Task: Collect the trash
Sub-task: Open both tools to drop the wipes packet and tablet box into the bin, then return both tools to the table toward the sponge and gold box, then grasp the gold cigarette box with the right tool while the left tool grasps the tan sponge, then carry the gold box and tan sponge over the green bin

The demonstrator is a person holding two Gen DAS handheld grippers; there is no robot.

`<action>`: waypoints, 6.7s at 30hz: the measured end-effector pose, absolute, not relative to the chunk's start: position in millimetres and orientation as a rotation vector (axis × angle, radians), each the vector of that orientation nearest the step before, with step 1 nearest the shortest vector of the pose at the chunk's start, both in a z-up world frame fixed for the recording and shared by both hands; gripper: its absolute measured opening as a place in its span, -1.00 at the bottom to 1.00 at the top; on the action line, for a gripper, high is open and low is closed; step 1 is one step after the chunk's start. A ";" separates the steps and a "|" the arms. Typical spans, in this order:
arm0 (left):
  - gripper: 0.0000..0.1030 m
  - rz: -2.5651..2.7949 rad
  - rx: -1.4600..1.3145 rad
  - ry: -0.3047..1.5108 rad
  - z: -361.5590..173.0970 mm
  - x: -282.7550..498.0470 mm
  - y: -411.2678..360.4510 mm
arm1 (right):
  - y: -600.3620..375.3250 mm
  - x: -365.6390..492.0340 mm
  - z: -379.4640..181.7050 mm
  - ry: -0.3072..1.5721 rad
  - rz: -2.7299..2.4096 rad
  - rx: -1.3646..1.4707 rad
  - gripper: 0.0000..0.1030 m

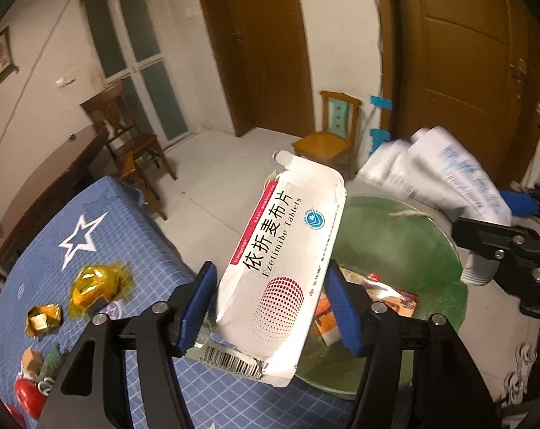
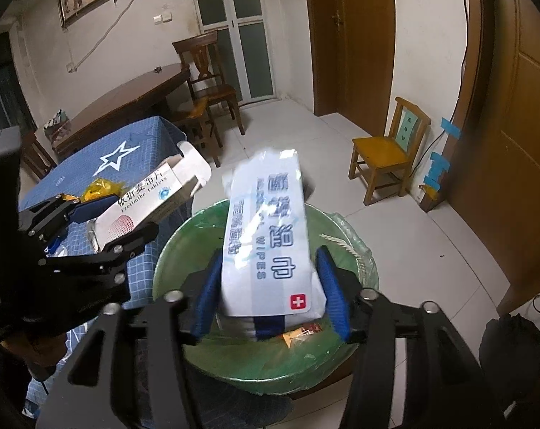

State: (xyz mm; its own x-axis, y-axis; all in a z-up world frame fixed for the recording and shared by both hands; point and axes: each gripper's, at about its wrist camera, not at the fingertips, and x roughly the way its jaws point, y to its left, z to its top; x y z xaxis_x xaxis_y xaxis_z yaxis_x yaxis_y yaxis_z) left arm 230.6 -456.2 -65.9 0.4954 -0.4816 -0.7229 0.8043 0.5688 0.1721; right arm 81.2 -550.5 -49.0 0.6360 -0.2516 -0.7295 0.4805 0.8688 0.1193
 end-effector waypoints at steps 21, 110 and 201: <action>0.34 -0.779 0.493 0.692 -74.1 244.3 -422.7 | -540.2 79.9 -46.3 0.740 -0.428 0.272 0.22; -0.21 -0.705 0.351 1.026 -114.6 521.4 -58.5 | -293.7 283.0 -27.7 0.750 0.073 0.207 -0.64; -0.26 -0.808 0.484 0.645 -71.5 198.3 -417.1 | -515.4 51.8 -27.9 0.652 -0.478 0.204 -0.64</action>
State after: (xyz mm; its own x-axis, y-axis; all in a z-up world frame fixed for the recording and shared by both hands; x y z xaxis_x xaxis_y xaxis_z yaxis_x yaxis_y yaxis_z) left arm 198.3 -417.1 -71.5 0.5212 -0.5034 -0.6892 0.7834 0.6026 0.1523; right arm 51.8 -515.4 -27.9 0.6916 -0.3615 -0.6252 0.4871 0.8727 0.0342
